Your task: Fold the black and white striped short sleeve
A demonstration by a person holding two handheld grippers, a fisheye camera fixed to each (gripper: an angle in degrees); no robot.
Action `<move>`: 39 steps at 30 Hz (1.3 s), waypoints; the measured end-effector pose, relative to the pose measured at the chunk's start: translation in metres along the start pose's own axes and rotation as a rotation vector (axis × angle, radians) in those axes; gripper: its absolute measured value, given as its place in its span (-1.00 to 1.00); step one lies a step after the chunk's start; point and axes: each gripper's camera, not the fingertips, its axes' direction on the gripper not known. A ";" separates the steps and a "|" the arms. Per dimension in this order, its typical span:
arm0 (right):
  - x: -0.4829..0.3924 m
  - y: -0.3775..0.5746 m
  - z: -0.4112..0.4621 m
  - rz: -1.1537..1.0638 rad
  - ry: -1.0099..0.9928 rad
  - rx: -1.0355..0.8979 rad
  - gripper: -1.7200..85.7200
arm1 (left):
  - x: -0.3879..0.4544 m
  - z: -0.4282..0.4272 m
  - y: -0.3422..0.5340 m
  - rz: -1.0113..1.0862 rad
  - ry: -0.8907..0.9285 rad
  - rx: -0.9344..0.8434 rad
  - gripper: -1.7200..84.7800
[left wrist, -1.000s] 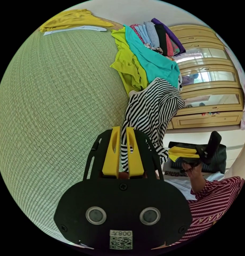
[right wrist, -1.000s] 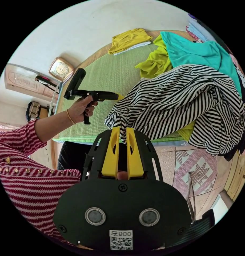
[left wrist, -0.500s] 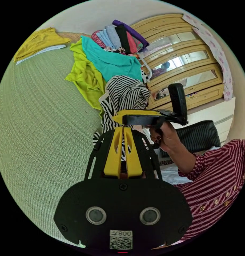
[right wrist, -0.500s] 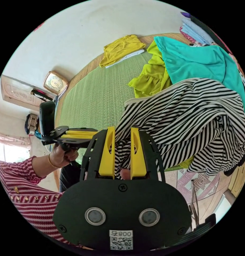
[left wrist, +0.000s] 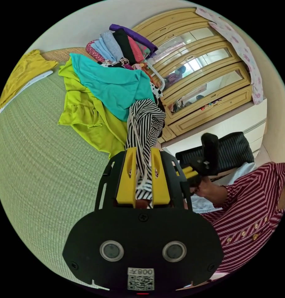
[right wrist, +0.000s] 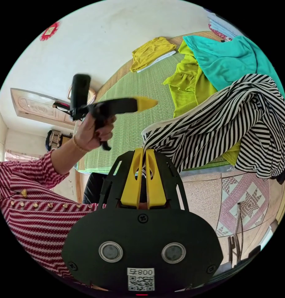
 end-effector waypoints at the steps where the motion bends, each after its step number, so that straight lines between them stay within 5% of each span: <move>1: -0.002 0.001 -0.004 -0.010 -0.007 -0.003 -0.94 | 0.001 0.004 -0.010 0.004 -0.004 -0.009 -0.78; 20: -0.013 0.010 -0.048 -0.092 -0.135 -0.078 -0.94 | 0.027 0.028 -0.165 -0.086 0.089 -0.167 -0.90; 28: -0.026 0.017 -0.090 -0.125 -0.184 -0.076 -0.94 | 0.070 -0.117 -0.141 -0.117 0.181 0.072 -0.95; 39: -0.078 0.049 -0.237 -0.238 -0.069 0.100 -0.94 | 0.200 -0.439 -0.002 -0.173 0.157 0.647 -0.95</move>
